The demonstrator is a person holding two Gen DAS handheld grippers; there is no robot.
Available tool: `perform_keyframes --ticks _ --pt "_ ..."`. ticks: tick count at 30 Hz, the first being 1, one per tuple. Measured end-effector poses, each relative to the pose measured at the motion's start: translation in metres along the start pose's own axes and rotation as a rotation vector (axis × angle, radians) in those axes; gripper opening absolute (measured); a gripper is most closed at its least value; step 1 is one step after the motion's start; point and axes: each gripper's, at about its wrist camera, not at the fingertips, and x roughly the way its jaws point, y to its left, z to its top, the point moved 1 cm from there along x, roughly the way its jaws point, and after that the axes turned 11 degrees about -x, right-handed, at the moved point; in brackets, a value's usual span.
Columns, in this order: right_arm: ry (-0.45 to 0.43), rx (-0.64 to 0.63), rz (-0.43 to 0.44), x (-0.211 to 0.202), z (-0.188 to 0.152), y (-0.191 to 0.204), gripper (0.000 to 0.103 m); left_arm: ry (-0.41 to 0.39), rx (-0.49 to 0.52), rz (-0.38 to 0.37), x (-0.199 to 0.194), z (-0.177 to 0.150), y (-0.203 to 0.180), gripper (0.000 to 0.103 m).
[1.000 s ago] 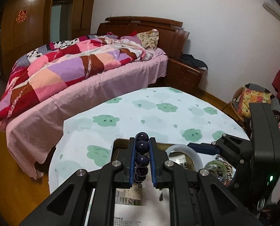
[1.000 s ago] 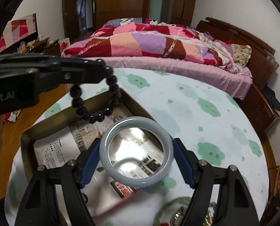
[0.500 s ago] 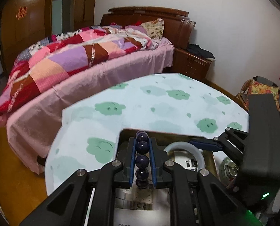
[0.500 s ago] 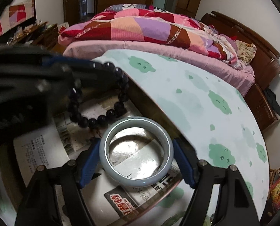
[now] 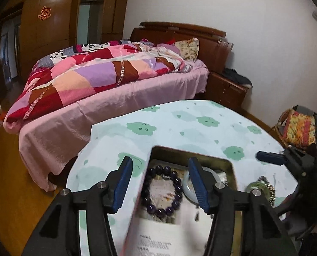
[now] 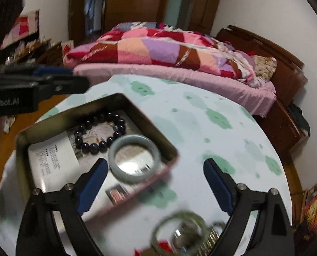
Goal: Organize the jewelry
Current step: 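Carry the white jade bangle into the tin and open the right tool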
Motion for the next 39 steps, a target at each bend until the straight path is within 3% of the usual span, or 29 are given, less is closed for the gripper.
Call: perform_keyframes --ticks 6,14,22,29,33,38,39 --pt "-0.014 0.16 -0.038 -0.043 -0.044 -0.033 0.096 -0.011 0.042 -0.004 -0.023 -0.033 -0.025 0.055" --pt "0.021 0.376 -0.104 -0.072 -0.116 -0.063 0.097 0.025 0.129 -0.081 -0.041 -0.082 -0.083 0.055" --pt "-0.008 0.44 -0.107 -0.086 -0.156 -0.062 0.096 0.125 0.242 -0.123 -0.027 -0.121 -0.133 0.055" --pt "-0.04 0.429 -0.132 -0.087 -0.169 -0.059 0.096 0.237 0.253 -0.165 -0.003 -0.139 -0.157 0.055" --pt "-0.049 0.459 -0.13 -0.089 -0.177 -0.065 0.096 0.295 0.243 -0.155 0.011 -0.147 -0.156 0.039" --pt "-0.052 0.471 -0.135 -0.091 -0.182 -0.067 0.097 0.312 0.272 -0.165 0.01 -0.155 -0.162 0.034" --pt "-0.052 0.474 -0.135 -0.091 -0.183 -0.066 0.097 0.314 0.279 -0.17 0.01 -0.156 -0.163 0.017"
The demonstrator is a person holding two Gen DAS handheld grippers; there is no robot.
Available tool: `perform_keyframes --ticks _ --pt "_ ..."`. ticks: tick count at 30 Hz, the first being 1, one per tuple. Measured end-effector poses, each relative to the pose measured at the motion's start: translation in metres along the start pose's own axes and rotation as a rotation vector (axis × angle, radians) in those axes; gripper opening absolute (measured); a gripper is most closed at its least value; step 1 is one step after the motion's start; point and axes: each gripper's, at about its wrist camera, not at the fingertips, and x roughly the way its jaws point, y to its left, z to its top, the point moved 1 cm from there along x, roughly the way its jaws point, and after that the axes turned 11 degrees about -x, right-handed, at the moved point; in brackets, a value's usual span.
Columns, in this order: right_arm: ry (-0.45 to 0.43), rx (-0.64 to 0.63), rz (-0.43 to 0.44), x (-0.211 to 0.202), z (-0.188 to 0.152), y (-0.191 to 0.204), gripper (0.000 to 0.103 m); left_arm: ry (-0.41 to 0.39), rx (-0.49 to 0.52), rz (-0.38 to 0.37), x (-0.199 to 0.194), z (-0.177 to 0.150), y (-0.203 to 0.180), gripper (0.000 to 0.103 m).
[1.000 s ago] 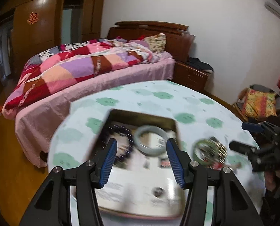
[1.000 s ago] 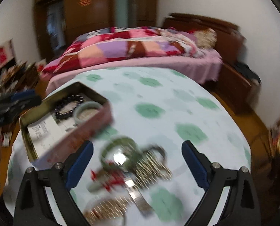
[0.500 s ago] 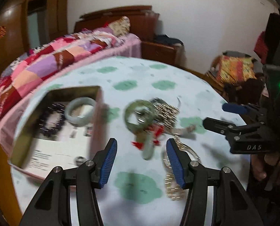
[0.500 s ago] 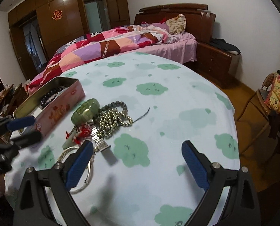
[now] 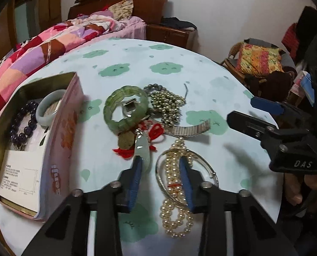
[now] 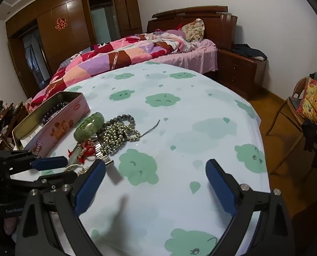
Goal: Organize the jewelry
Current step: 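Carry the white jade bangle into the tin and open the right tool, then grasp the silver bangle with the left tool while the right tool grasps the green jade bangle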
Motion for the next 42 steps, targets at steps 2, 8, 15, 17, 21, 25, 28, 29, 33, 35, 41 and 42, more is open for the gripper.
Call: perform_keyframes --ticks 2,8,15,17,21,25,28,29,33,35,41,42 --pt "0.0 -0.002 0.0 0.001 0.0 0.001 0.097 0.019 0.002 -0.01 0.003 0.0 0.0 0.005" --pt "0.004 -0.015 -0.001 0.001 0.0 0.007 0.096 -0.015 -0.023 -0.032 -0.009 0.002 0.005 0.004" --pt "-0.006 -0.037 0.004 -0.004 0.01 0.015 0.096 -0.131 -0.049 -0.048 -0.044 0.02 0.014 0.004" --pt "-0.01 -0.048 0.017 -0.005 0.017 0.019 0.096 -0.161 -0.053 -0.032 -0.051 0.027 0.018 0.004" --pt "-0.006 -0.103 0.029 0.003 0.038 0.035 0.096 -0.215 -0.076 0.02 -0.061 0.04 0.035 0.004" --pt "0.006 -0.12 0.059 0.019 0.057 0.049 0.09 -0.237 -0.11 0.04 -0.063 0.051 0.054 0.004" --pt "0.035 -0.135 0.074 0.035 0.069 0.061 0.088 -0.255 -0.138 0.047 -0.066 0.057 0.068 0.004" --pt "0.049 -0.145 0.08 0.042 0.072 0.065 0.087 -0.262 -0.145 0.051 -0.066 0.059 0.072 0.004" --pt "0.096 -0.164 0.072 0.063 0.078 0.075 0.079 -0.28 -0.169 0.068 -0.067 0.064 0.087 0.004" --pt "0.123 -0.164 0.069 0.073 0.077 0.077 0.075 -0.285 -0.179 0.071 -0.068 0.065 0.093 0.004" --pt "0.18 -0.17 0.102 0.087 0.069 0.083 0.023 -0.303 -0.206 0.078 -0.074 0.062 0.106 0.004" --pt "0.169 -0.162 0.107 0.085 0.068 0.083 0.02 -0.309 -0.211 0.078 -0.076 0.061 0.109 0.004"
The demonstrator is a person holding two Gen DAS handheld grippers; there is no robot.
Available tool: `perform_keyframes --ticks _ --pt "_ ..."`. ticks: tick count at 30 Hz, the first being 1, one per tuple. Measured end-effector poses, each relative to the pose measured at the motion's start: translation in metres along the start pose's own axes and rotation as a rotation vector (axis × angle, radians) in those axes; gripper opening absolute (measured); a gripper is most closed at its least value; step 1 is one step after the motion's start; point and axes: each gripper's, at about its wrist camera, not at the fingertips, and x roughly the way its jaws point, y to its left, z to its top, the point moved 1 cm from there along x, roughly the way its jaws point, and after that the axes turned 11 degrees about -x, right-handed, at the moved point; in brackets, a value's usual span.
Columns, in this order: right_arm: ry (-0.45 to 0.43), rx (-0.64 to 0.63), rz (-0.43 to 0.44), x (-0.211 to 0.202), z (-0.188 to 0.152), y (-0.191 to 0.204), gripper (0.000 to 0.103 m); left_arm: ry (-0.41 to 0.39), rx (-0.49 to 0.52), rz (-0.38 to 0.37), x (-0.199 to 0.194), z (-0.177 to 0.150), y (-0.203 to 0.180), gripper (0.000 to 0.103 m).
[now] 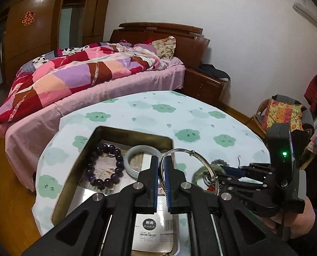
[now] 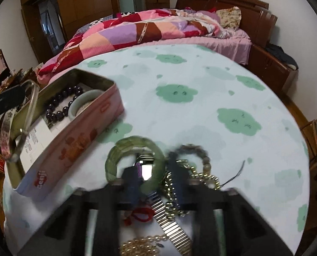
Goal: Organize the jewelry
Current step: 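Grasp the silver bangle with the left tool while the right tool grasps the green jade bangle, then lower the silver bangle into the tin and open the left tool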
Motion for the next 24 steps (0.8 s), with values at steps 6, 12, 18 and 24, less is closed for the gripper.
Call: perform_keyframes --ticks 6,12,18,24 --pt "-0.074 0.04 0.012 -0.013 -0.004 -0.003 0.012 -0.007 -0.038 0.017 -0.004 -0.001 0.017 0.004" --pt "-0.131 0.049 0.015 -0.03 0.004 -0.003 0.011 -0.015 -0.063 0.041 -0.007 0.001 0.029 0.004" --pt "-0.176 0.03 0.037 -0.042 0.019 0.005 0.011 -0.024 -0.068 0.079 -0.007 0.006 0.04 0.004" --pt "-0.192 0.001 0.09 -0.04 0.039 0.02 0.011 -0.022 -0.061 0.129 -0.001 0.013 0.049 0.004"
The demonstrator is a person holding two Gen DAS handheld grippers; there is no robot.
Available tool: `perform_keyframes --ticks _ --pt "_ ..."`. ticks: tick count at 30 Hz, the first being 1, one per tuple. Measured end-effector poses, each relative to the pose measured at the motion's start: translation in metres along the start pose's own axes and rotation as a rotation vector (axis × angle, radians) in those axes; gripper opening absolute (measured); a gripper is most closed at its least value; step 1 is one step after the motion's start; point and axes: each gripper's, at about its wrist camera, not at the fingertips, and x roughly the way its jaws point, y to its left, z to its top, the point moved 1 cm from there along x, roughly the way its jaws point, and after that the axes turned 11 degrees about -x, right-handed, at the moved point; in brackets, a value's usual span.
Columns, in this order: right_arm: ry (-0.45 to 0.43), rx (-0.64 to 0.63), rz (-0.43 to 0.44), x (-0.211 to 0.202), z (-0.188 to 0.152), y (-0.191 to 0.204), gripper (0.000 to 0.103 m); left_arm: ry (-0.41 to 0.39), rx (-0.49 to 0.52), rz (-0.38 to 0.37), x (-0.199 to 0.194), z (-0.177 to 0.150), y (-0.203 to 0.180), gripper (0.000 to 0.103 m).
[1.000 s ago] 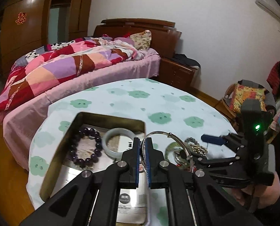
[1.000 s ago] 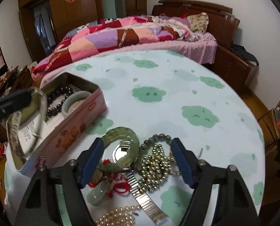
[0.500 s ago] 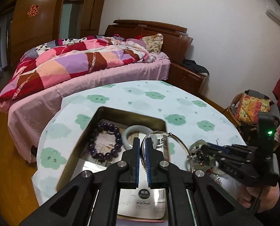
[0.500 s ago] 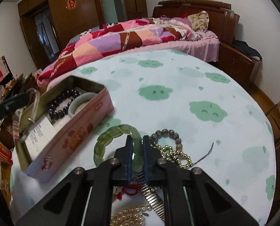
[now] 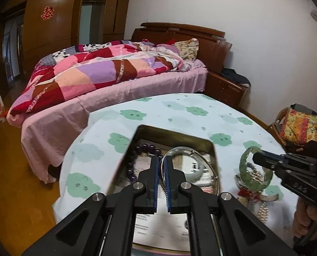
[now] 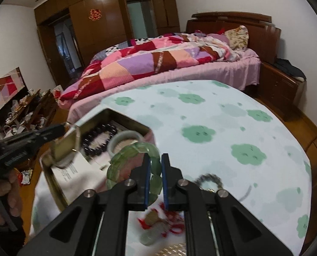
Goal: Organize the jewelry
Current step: 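Lower the silver bangle into the tin and open the left tool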
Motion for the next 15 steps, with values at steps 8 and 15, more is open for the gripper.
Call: perform_keyframes --ticks 8,15 --pt "0.0 -0.075 0.067 0.023 0.025 0.038 0.011 0.014 0.001 0.059 0.015 0.008 0.019 0.004" --pt "0.052 -0.119 0.086 0.05 0.021 0.058 0.011 0.049 0.041 0.076 0.032 0.008 0.022 0.004"
